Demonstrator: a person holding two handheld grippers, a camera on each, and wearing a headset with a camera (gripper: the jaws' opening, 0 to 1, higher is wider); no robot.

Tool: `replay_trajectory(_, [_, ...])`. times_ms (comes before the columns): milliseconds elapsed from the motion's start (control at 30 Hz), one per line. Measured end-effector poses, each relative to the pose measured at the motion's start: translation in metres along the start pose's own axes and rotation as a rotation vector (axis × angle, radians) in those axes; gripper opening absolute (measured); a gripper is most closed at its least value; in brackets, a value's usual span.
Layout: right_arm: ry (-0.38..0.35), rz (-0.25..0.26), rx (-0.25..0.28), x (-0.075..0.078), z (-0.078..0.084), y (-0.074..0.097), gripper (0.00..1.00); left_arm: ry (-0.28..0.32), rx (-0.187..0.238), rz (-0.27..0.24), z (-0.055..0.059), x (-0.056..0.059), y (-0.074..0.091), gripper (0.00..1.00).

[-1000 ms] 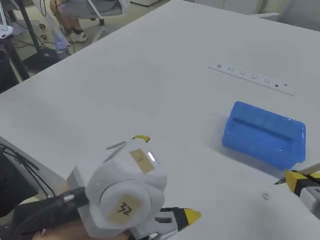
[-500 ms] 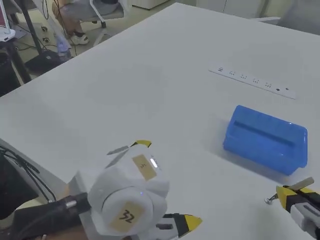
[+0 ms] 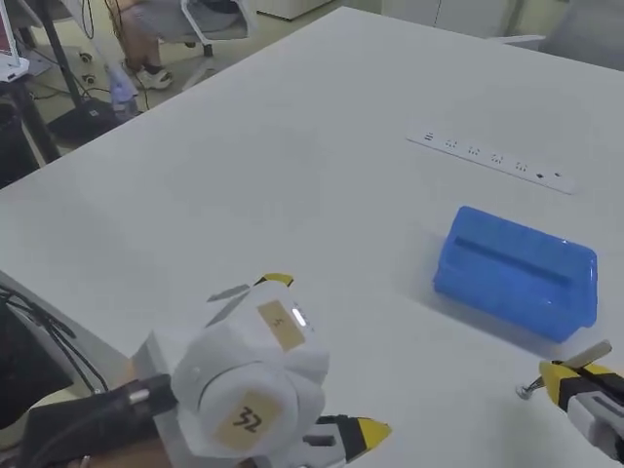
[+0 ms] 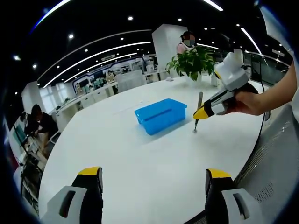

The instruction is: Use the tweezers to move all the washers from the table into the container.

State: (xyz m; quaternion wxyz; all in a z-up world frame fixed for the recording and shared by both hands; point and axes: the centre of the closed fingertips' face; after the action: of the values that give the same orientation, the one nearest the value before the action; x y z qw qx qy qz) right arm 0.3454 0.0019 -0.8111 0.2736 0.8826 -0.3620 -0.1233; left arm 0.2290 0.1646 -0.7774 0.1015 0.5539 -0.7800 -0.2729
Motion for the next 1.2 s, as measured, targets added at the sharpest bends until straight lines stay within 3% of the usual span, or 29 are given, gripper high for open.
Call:
replay_trajectory(167, [0.0, 0.0, 0.06, 0.005, -0.026, 0.005, 0.03, 0.002, 0.0, 0.001, 0.0, 0.0, 0.0, 0.93])
replay_trajectory(300, [0.016, 0.013, 0.133, 0.01, -0.06, 0.01, 0.03, 0.004, -0.002, 0.0, 0.0, 0.0, 0.0, 0.92])
replay_trajectory(400, [0.026, 0.036, 0.179, 0.019, -0.081, 0.009, 0.03, 0.001, -0.005, 0.003, 0.001, 0.001, 0.0, 0.92])
replay_trajectory(500, [0.039, 0.063, 0.189, 0.03, -0.091, 0.002, 0.03, -0.001, -0.007, 0.004, 0.001, 0.001, 0.0, 0.92])
replay_trajectory(600, [0.038, 0.086, 0.178, 0.042, -0.092, -0.012, 0.03, 0.0, -0.006, 0.003, 0.001, 0.0, 0.0, 0.92])
replay_trajectory(867, [0.063, 0.118, 0.085, 0.057, -0.07, -0.044, 0.03, -0.001, -0.009, 0.001, 0.002, 0.0, 0.0, 0.92])
replay_trajectory(1033, [0.02, 0.111, 0.033, 0.062, -0.055, -0.055, 0.03, -0.003, -0.013, 0.001, 0.003, 0.0, 0.0, 0.92])
replay_trajectory(1200, [-0.012, 0.101, 0.018, 0.063, -0.048, -0.064, 0.03, -0.005, -0.016, 0.003, 0.003, 0.001, 0.0, 0.91])
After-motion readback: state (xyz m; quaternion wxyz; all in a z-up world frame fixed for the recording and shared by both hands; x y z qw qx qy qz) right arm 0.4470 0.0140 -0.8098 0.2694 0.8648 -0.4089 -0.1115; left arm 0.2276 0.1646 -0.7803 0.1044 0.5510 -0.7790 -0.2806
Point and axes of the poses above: the centre of the closed fingertips' face, and the gripper's own axes: y roughly backward along the fingers, x roughly to its right, z roughly out of its underside, and after that the axes turned 3 degrees about y, right-handed
